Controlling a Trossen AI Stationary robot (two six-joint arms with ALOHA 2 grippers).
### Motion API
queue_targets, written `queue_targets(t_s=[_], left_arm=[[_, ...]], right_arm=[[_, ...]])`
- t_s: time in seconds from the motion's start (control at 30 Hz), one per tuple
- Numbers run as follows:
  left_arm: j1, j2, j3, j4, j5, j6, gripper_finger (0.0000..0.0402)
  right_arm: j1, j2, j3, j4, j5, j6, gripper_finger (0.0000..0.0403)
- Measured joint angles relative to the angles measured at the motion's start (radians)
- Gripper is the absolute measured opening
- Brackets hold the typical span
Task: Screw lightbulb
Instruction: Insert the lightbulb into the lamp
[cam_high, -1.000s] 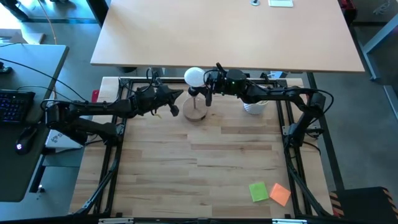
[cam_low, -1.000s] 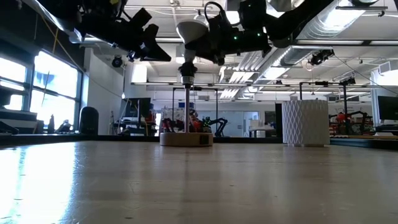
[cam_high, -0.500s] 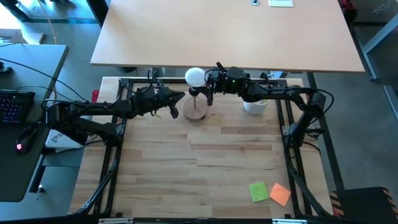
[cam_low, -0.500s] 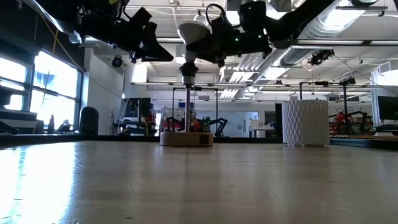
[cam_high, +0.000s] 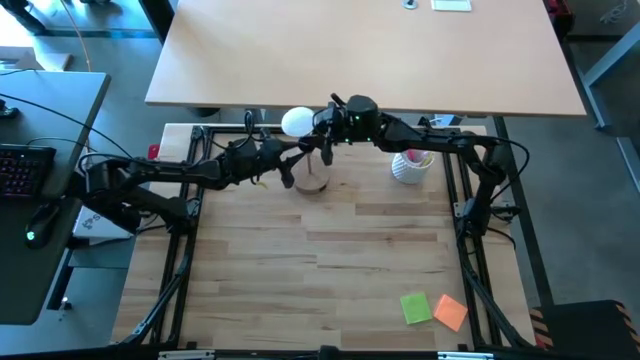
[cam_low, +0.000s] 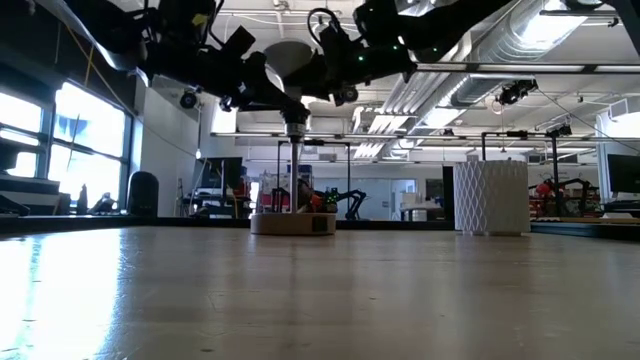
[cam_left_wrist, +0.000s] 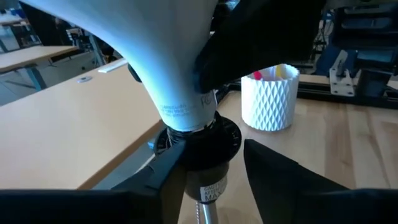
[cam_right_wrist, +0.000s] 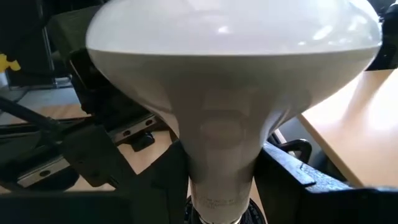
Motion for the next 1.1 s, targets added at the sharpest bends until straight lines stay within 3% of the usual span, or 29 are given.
queue_targets(t_s=[0.37, 0.67, 1.1], left_arm=[[0.006, 0.031, -0.001, 0.084, -0.02, 0.0, 0.0161], [0.006, 0.028, 0.001, 0.126, -0.023, 0.011, 0.0161], [0.014, 0.046, 0.001, 0.196, 0.031, 0.044, 0.0161]], right_arm=[[0.015, -0.007, -0.027, 0.024, 0.026, -0.034, 0.0142], [0.007, -0.022, -0.208, 0.352, 0.051, 0.086, 0.0142], [0.014, -0.021, -0.214, 0.366, 0.033, 0.077, 0.0138]])
